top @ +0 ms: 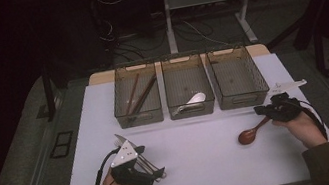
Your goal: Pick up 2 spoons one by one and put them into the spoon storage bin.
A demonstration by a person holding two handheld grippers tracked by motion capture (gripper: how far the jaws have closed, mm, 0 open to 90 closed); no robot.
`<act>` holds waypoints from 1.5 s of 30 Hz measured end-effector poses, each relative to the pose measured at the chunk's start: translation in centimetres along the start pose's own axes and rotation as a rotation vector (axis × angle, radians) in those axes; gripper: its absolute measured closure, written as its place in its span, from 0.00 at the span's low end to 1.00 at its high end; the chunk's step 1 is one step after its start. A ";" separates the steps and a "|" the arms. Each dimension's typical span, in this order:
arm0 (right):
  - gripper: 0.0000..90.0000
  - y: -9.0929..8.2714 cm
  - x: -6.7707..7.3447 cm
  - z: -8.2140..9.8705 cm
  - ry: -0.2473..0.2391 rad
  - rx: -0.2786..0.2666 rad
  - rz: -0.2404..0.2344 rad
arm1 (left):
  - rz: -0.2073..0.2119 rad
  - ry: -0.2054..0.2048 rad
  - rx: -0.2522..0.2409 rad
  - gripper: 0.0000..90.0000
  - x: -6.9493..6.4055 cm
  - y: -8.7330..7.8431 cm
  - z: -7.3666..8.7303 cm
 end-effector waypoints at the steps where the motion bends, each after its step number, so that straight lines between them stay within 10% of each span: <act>1: 0.99 0.1 -0.3 0.3 0.009 0.009 0.010 | 0.000 0.003 0.003 0.00 0.0 0.0 0.0; 15: 0.99 1.9 -2.5 2.5 0.048 0.121 0.056 | 0.000 0.004 0.006 0.00 0.0 0.1 0.0; 45: 0.99 -0.7 -0.8 4.6 0.039 0.162 0.029 | 0.002 0.007 0.003 0.00 0.0 0.0 0.0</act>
Point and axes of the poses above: each handheld gripper's, and its own axes: y roughly forward along the jaws, z roughly out of its underside, x roughly to its left, the point moved 3 cm from there along y, roughly forward along the jaws, and after that the axes turned 15 degrees about -y, right-handed, at the moved point
